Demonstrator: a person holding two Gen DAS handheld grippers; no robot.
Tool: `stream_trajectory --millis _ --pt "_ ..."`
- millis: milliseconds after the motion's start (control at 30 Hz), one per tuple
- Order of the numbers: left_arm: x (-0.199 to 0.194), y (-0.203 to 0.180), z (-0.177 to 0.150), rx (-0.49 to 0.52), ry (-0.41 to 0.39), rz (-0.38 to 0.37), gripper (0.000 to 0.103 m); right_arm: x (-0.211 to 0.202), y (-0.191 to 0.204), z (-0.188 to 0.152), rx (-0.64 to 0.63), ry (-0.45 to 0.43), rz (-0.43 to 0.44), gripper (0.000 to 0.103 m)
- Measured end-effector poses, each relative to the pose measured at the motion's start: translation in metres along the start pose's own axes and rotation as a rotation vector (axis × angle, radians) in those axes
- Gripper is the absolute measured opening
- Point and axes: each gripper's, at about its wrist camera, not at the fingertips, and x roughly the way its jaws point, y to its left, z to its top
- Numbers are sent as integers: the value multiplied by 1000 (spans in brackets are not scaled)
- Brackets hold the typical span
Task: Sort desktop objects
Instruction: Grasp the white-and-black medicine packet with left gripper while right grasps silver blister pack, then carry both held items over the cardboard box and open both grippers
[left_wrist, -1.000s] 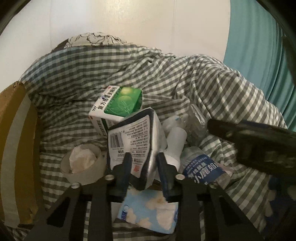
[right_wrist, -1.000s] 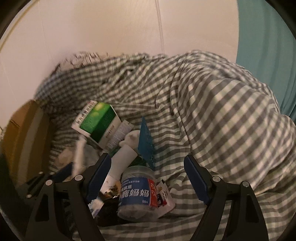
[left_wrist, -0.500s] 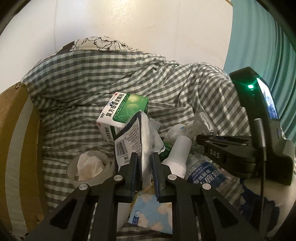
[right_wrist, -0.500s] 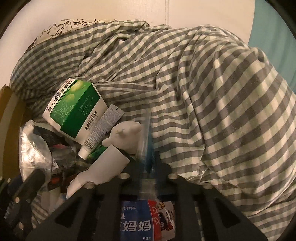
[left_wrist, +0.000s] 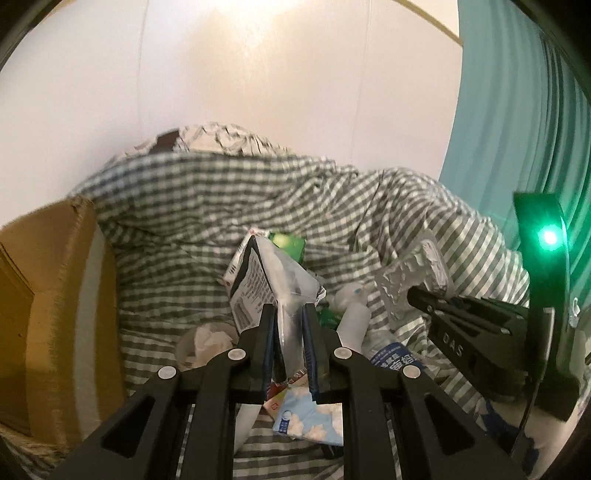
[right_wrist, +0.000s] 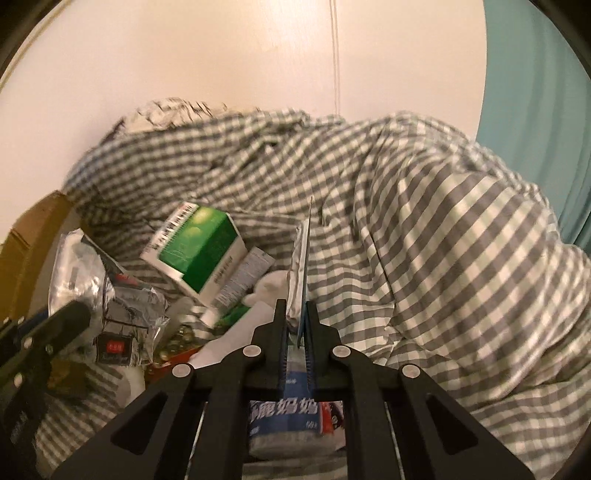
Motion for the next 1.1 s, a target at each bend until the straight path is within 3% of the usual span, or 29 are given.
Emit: stream_trajectory --millis 700,1100 --pt "-139 26 31 -26 -263 104 15 -164 59 21 -59 -324 75 7" --pt "-197 61 36 -8 -387 152 15 -227 116 19 -129 -431 160 7"
